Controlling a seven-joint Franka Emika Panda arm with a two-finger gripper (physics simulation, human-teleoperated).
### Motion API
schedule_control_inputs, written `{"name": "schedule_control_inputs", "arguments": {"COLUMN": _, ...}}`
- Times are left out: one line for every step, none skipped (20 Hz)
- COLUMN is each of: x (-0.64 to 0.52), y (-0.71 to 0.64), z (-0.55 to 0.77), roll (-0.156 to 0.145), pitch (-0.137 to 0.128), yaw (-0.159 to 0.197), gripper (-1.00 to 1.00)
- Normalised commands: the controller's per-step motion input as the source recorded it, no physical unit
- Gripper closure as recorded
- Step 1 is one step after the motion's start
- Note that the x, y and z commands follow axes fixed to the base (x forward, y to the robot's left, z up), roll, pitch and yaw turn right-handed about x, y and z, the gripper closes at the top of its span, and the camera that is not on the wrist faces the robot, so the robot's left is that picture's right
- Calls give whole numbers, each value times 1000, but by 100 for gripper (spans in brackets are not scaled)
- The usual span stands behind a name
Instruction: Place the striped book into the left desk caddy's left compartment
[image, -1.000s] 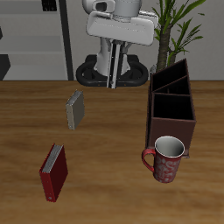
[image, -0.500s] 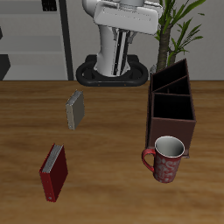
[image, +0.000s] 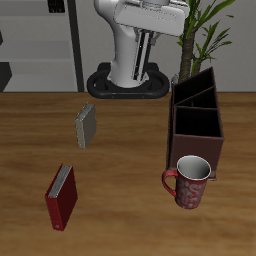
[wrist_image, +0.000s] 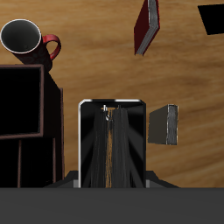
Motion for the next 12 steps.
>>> {"name": "schedule_control_inputs", "arguments": {"x": 132, "y": -5, "z": 12, "roll": 0, "pitch": 0, "yaw": 0, "gripper": 100}}
{"name": "schedule_control_inputs", "arguments": {"x": 0, "y": 0, "z": 0, "roll": 0, "pitch": 0, "yaw": 0, "gripper": 100}}
{"name": "schedule_control_inputs", "arguments": {"x": -1272, "y": 734, "z": -447, "roll": 228, "pitch": 191, "yaw": -100, "gripper": 100}}
{"name": "schedule_control_inputs", "arguments": {"x": 98, "y": -2, "z": 15, "roll": 0, "pitch": 0, "yaw": 0, "gripper": 100}}
{"name": "schedule_control_inputs", "arguments": {"x": -445, "y": 281, "z": -112, "roll": -35, "pitch": -55, "yaw": 34, "gripper": 100}}
{"name": "schedule_control_inputs", "arguments": {"x": -263, "y": 232, "z": -169, "roll": 44, "pitch": 65, "yaw": -1, "gripper": 100}}
{"name": "schedule_control_inputs", "arguments": {"x": -421, "y": 262, "z": -226, "roll": -35, "pitch": 17, "yaw": 36, "gripper": 100}}
{"name": "schedule_control_inputs", "arguments": {"x": -387, "y": 292, "z": -165, "roll": 32, "pitch": 77, "yaw": 25, "gripper": 100}}
{"name": "schedule_control_inputs", "arguments": {"x": -371, "y": 374, "z": -234, "roll": 106, "pitch": 53, "yaw": 57, "gripper": 100}}
{"name": "schedule_control_inputs", "arguments": {"x": -356, "y": 306, "z": -287, "roll": 83, "pitch": 123, "yaw": -18, "gripper": 100}}
{"name": "schedule_control_inputs", "arguments": {"x": -491, "y": 340, "z": -146, "roll": -42, "pitch": -34, "yaw": 36, "gripper": 100}}
{"name": "schedule_control_inputs", "arguments": {"x": -540, "y": 362, "z": -80, "roll": 93, "pitch": -78, "yaw": 112, "gripper": 100}}
